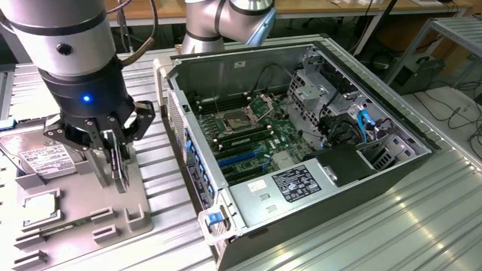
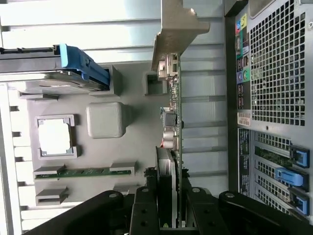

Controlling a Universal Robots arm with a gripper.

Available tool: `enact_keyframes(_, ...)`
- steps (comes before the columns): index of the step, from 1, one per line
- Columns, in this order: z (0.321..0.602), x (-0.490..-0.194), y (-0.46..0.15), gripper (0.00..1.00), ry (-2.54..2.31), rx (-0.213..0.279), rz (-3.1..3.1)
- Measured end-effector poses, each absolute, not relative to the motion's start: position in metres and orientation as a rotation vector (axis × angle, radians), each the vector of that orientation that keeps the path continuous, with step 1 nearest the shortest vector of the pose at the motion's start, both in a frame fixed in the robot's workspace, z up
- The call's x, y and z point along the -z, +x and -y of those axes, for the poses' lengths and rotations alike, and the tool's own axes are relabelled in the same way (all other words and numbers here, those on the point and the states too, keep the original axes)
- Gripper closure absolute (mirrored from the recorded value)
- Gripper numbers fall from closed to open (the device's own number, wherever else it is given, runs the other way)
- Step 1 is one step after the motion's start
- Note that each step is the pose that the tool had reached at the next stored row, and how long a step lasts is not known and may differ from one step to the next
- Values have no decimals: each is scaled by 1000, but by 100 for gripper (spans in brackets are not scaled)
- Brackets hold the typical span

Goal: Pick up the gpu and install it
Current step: 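Pick up the gpu and move the gpu toward the slot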

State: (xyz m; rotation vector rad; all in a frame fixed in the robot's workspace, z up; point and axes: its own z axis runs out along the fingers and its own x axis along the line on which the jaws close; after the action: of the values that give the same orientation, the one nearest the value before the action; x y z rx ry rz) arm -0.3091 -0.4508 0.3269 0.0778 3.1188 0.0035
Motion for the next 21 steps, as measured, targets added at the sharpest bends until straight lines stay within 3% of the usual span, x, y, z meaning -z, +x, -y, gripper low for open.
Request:
enact_keyframes(9,451,-392,-309,72,78,-3,-3119)
enact_keyframes(21,451,-426,-309,72,61,-4,-3119)
